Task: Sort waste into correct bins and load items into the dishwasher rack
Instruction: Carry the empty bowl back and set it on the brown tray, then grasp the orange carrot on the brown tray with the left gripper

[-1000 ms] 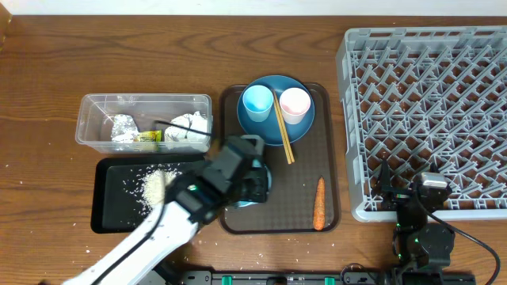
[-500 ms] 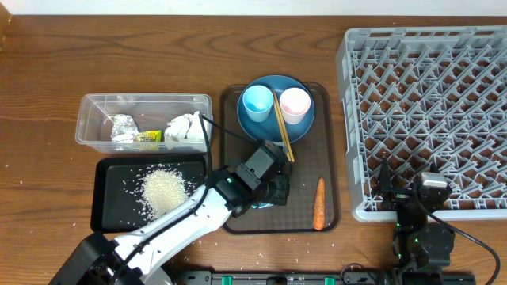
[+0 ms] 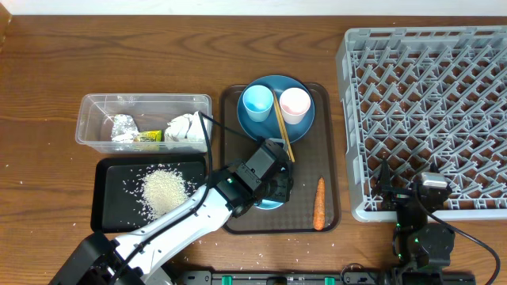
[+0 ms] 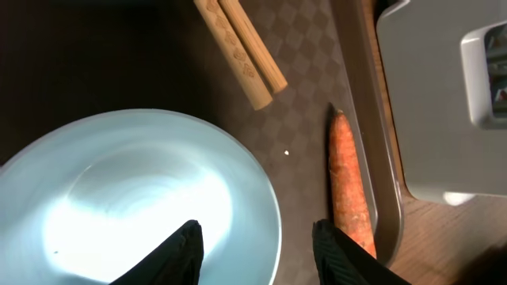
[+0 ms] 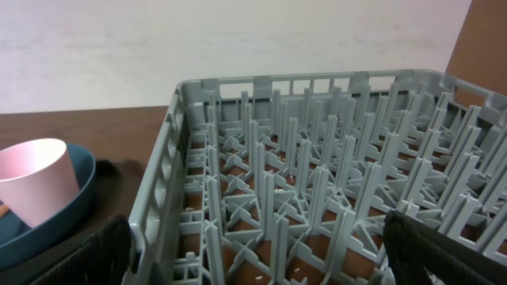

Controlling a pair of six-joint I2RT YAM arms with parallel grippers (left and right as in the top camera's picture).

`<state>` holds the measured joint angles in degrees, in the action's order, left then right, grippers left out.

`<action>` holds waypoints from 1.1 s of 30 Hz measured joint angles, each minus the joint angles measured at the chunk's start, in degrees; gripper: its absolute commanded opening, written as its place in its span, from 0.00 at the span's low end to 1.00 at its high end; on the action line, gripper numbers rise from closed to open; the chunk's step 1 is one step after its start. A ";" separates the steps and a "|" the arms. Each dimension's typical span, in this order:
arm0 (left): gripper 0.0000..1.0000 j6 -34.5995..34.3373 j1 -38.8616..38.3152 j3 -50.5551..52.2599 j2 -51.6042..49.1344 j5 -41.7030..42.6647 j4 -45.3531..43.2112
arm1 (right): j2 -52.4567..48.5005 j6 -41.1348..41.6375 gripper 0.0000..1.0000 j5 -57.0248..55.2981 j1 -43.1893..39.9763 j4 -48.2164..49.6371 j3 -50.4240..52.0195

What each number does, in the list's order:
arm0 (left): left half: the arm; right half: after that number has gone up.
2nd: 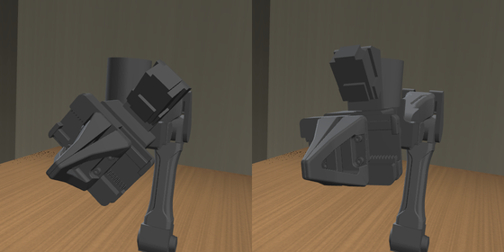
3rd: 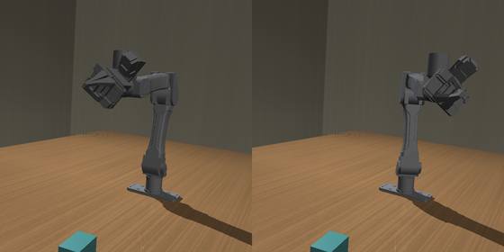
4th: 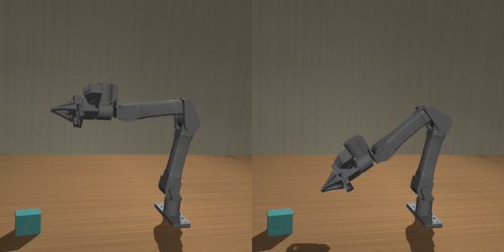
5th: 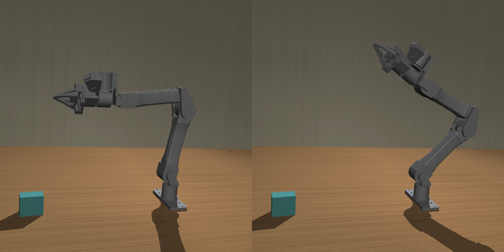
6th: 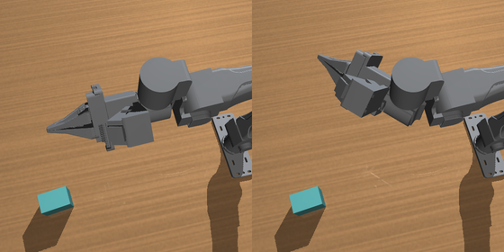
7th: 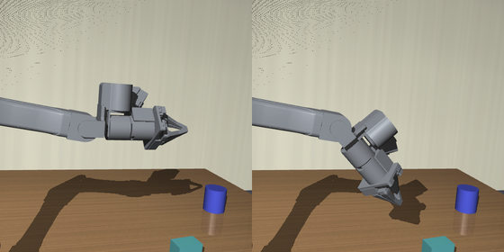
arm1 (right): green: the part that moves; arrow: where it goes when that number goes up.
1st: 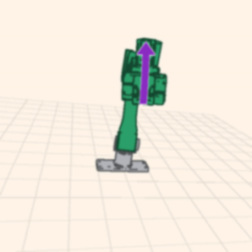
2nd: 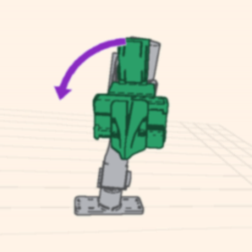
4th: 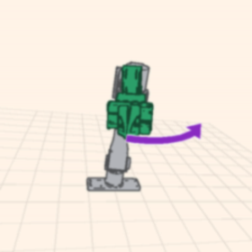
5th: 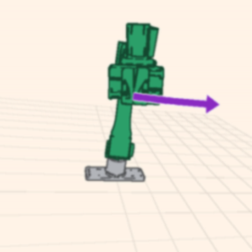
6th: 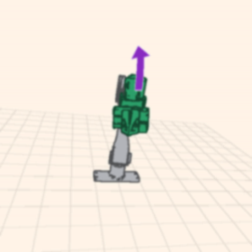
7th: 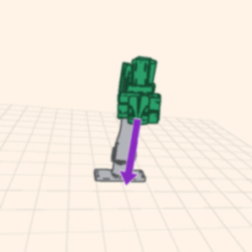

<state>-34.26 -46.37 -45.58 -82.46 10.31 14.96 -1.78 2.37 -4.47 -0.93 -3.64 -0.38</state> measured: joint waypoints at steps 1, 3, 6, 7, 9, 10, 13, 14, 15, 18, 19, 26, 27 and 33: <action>0.47 0.02 -0.07 0.00 0.00 -0.11 0.00 | 0.02 0.00 0.99 0.00 0.00 0.00 0.00; 0.47 0.02 -0.66 0.00 0.24 -0.31 0.02 | 0.02 0.00 0.99 0.00 0.00 0.00 0.00; 0.47 0.02 -2.75 0.00 1.38 -0.98 0.00 | 0.00 0.00 0.99 0.00 0.00 0.00 0.00; 0.47 0.02 -3.74 0.00 1.90 -1.40 0.00 | 0.00 0.00 0.99 0.00 0.00 0.00 0.00; 0.47 0.02 -5.97 -0.11 2.91 -2.34 0.11 | 0.00 0.00 0.99 0.00 0.00 0.00 0.00; 0.47 0.02 -7.04 -0.37 3.21 -2.82 0.33 | 0.00 0.00 0.99 0.00 0.00 0.00 0.00; 0.47 0.00 -9.97 -2.12 3.39 -4.42 2.23 | 0.00 0.00 0.99 0.00 0.00 0.00 0.00; 0.47 0.02 -10.84 -3.02 3.39 -5.01 3.21 | 0.00 0.00 0.99 0.00 0.00 0.00 0.00; 0.47 0.04 -11.76 -4.13 3.39 -5.70 4.39 | 0.00 0.00 0.99 0.00 0.00 0.00 0.00; 0.46 0.02 -13.79 -7.65 3.39 -7.43 7.13 | 0.02 0.00 0.99 0.00 0.00 0.00 0.00; 0.46 0.07 -14.27 -8.79 3.39 -7.89 7.56 | 0.00 0.00 0.99 0.00 0.00 0.00 0.00; 0.45 -0.26 -14.99 -12.02 2.62 -9.46 7.50 | 0.00 0.00 0.99 0.00 0.00 0.00 0.00; 0.45 -0.28 -14.99 -12.02 1.97 -9.49 7.30 | 0.02 0.00 0.99 0.00 0.00 0.00 0.00; 0.40 -0.46 -15.43 -12.02 -3.45 -9.16 2.89 | 0.00 0.00 0.99 0.02 0.00 0.00 0.00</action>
<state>-34.72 -61.80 -57.60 -85.91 1.15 17.85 -1.78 2.37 -4.45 -0.93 -3.64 -0.38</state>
